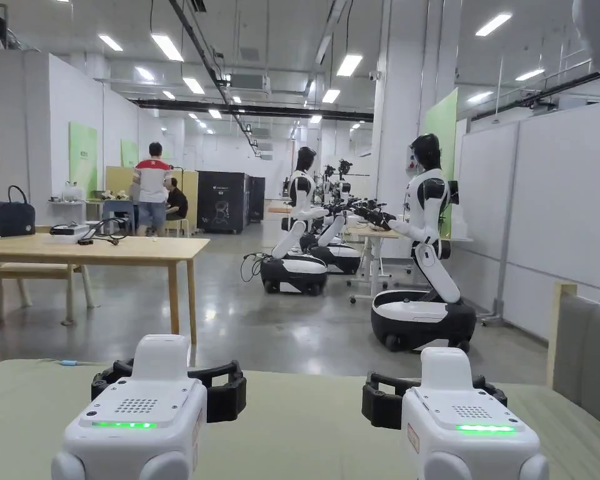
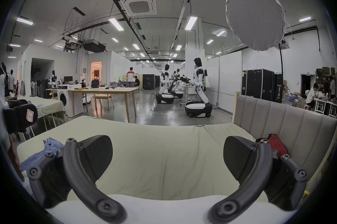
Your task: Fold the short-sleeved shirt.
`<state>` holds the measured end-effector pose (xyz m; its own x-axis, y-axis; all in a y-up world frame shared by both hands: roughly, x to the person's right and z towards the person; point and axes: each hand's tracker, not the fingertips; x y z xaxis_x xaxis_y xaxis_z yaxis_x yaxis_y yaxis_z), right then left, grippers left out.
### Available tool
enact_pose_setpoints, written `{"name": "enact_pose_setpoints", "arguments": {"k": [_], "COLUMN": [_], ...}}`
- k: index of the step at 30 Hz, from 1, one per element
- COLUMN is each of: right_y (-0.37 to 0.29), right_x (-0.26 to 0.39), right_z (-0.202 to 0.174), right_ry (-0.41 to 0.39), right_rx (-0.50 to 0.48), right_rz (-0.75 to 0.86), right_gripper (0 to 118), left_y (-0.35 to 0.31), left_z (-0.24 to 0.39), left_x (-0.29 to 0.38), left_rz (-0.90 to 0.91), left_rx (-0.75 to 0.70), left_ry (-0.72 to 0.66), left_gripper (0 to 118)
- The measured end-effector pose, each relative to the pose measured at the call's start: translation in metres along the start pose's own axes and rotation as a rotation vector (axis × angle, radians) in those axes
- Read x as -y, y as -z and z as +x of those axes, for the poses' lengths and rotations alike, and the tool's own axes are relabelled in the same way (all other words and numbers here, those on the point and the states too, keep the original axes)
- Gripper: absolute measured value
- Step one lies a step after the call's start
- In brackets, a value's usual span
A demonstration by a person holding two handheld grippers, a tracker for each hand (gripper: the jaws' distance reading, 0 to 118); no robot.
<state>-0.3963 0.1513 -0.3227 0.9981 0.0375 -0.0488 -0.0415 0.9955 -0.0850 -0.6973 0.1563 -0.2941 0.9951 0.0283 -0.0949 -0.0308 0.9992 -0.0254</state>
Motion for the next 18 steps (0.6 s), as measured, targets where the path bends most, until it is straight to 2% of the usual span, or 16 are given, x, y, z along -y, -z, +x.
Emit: {"name": "enact_pose_setpoints", "arguments": {"k": [15,18], "right_y": [-0.006,-0.008], "right_x": [-0.005,-0.008], "right_z": [0.012,0.012], "right_ry": [0.078,0.046], "right_rx": [0.010,0.011], "right_rz": [0.012,0.017], "right_gripper": [118,118], "left_y": [-0.001,0.000], "left_z": [-0.001,0.001], "left_x": [0.001,-0.002], "left_rz": [-0.020,-0.034], "left_rx": [0.021,0.032], "left_ry": [-0.034,0.046], "left_gripper": [118,118]}}
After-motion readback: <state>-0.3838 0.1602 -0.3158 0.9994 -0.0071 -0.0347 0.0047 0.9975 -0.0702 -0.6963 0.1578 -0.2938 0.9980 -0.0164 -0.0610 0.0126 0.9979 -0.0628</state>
